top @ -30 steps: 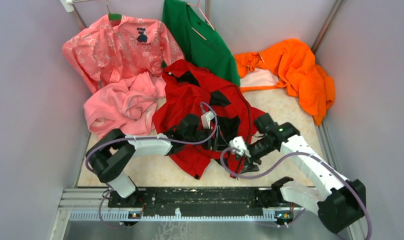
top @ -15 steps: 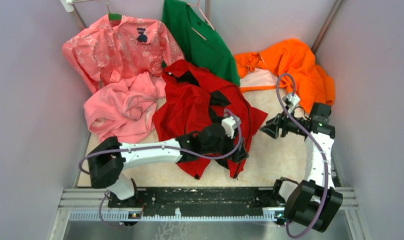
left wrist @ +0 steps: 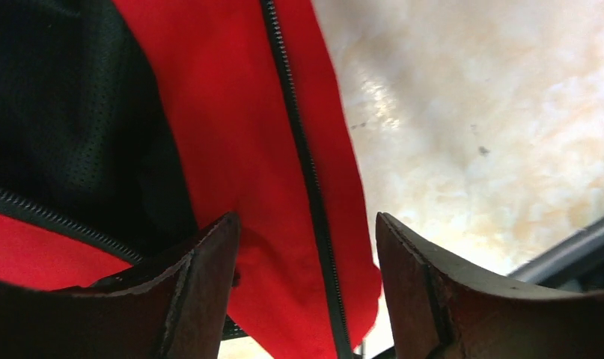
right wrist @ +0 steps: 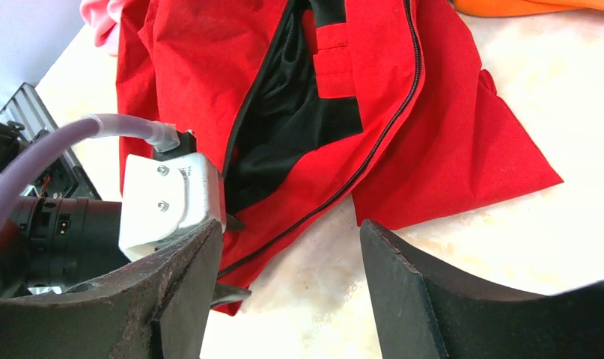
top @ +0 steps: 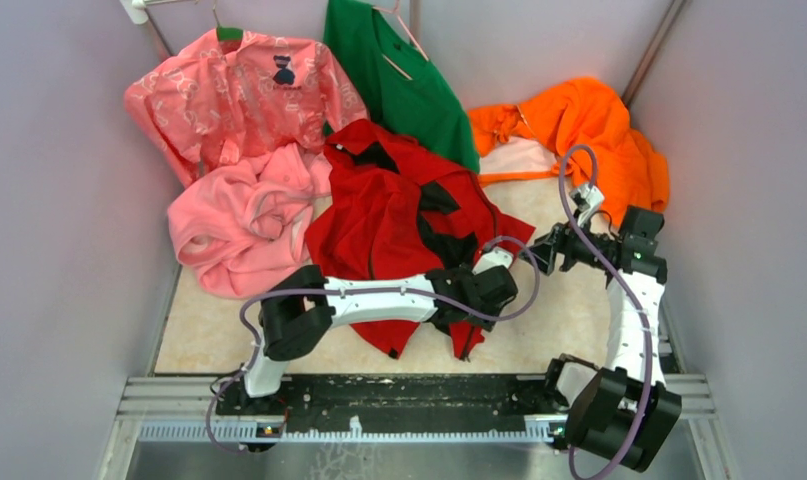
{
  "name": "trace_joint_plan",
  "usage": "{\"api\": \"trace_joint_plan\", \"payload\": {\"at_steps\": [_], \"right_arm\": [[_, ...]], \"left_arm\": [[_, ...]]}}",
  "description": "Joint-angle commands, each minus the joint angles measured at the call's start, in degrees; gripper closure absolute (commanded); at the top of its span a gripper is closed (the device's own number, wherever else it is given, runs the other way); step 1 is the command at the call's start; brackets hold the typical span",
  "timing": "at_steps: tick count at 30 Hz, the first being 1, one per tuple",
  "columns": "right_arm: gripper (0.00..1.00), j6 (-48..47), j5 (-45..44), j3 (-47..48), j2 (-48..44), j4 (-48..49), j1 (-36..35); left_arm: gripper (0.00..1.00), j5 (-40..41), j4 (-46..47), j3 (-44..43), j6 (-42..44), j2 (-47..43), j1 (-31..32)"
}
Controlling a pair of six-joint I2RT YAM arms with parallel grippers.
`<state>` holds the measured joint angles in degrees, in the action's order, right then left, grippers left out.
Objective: Zip up the jacket
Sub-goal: Pick up the jacket from the center of the board.
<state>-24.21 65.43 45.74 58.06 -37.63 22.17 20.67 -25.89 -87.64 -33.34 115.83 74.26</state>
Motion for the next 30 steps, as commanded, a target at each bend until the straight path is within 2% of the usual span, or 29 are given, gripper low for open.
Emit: {"api": "trace_joint_plan", "payload": {"at_steps": [1, 8, 11, 12, 17, 22, 23, 25, 28, 30], "right_arm": [[0.32, 0.9, 1.4, 0.0, -1.3, 2.4, 0.4], [0.32, 0.9, 2.1, -0.3, -1.2, 2.4, 0.3], [0.32, 1.0, 2.6, -0.5, -1.1, 2.7, 0.4], [0.32, 1.3, 2.9, -0.7, -1.1, 3.0, 0.4], [0.3, 2.3, 9.3, -3.2, -0.8, 5.8, 0.4], [0.19, -3.1, 20.6, -6.9, -2.6, 6.5, -1.2], [0.17, -4.3, 21.1, -7.3, -3.0, 6.4, -2.5], [0.16, -6.1, 20.5, -7.7, -3.7, 6.6, -6.4], [0.15, -4.7, 17.2, -7.9, -3.7, 9.4, -11.6], [0.15, -3.1, 16.8, -8.0, -3.0, 11.5, -12.5]], "left_arm": [[0.31, 4.0, -5.9, -3.0, 0.9, 1.4, -0.2], [0.69, 3.6, -4.4, -1.1, 2.3, 0.4, -1.4], [0.96, 1.4, 0.2, 1.9, 4.7, -3.1, -2.3], [1.0, 0.9, 2.7, 3.5, 5.5, -4.9, -2.5], [1.0, -7.1, 22.1, 16.9, 8.9, -17.8, -6.7], [1.0, -17.3, 50.2, 33.0, 12.8, -28.9, -13.1], [1.0, -17.4, 57.0, 35.5, 14.2, -30.2, -13.6], [1.0, -17.3, 64.9, 38.7, 16.9, -31.5, -13.9], [1.0, -17.5, 73.3, 40.9, 19.8, -31.5, -14.0], [1.0, -18.2, 77.6, 41.5, 20.1, -30.9, -14.0]]}}
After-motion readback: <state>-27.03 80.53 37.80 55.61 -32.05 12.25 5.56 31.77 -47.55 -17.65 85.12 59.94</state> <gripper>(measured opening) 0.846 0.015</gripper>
